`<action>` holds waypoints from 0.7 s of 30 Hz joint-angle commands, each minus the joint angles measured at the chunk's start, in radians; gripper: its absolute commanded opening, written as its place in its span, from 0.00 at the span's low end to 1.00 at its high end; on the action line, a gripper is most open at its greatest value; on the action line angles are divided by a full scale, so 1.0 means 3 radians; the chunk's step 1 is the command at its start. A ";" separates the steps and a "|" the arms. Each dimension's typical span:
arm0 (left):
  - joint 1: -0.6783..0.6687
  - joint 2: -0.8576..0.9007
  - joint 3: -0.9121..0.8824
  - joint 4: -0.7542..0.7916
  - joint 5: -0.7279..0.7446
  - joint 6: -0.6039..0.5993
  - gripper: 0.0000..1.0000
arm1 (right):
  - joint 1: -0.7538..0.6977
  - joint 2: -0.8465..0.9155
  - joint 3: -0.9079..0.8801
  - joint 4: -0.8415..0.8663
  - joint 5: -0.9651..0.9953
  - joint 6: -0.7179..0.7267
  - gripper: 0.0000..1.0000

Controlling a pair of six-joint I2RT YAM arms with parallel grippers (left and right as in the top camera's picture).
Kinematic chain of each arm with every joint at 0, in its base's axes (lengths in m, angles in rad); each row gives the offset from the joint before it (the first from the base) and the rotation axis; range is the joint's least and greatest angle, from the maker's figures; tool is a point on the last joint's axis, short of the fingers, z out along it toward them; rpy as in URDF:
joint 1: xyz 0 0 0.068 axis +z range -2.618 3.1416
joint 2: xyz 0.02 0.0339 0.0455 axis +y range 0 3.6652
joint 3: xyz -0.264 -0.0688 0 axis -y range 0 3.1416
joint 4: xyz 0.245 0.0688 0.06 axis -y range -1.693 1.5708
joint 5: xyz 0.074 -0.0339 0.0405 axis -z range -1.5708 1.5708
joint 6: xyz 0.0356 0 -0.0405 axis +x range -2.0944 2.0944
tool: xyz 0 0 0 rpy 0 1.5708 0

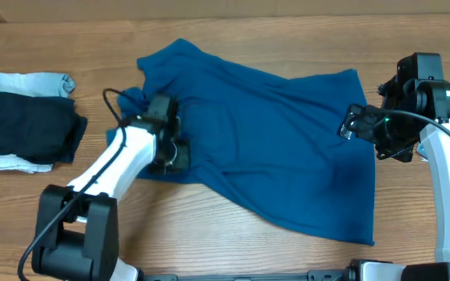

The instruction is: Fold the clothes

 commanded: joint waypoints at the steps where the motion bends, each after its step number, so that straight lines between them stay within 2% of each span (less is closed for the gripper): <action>1: -0.0022 -0.0057 -0.0334 0.0264 0.0062 -0.0134 0.04 | 0.0011 -0.0018 0.0006 0.0010 0.0006 -0.0014 1.00; 8: -0.0022 -0.0057 -0.0453 0.1144 0.0178 -0.0047 0.04 | 0.0011 -0.0018 0.0006 -0.0017 0.0006 -0.0014 1.00; 12: -0.0022 -0.0061 -0.0070 0.1123 0.0253 -0.0031 0.04 | 0.0011 -0.0018 0.0006 -0.0024 0.0006 -0.0014 1.00; 18: -0.0005 -0.0061 0.0366 0.1451 -0.0009 0.0122 0.04 | 0.0011 -0.0018 0.0006 -0.0080 0.0006 -0.0014 1.00; 19: 0.0029 -0.0061 0.0440 0.1400 0.0008 0.0132 0.04 | 0.0011 -0.0018 0.0006 -0.0092 0.0006 -0.0014 1.00; 21: 0.0066 -0.0061 0.0582 0.0922 0.0112 0.0230 0.04 | 0.0011 -0.0018 0.0006 -0.0102 0.0006 -0.0014 1.00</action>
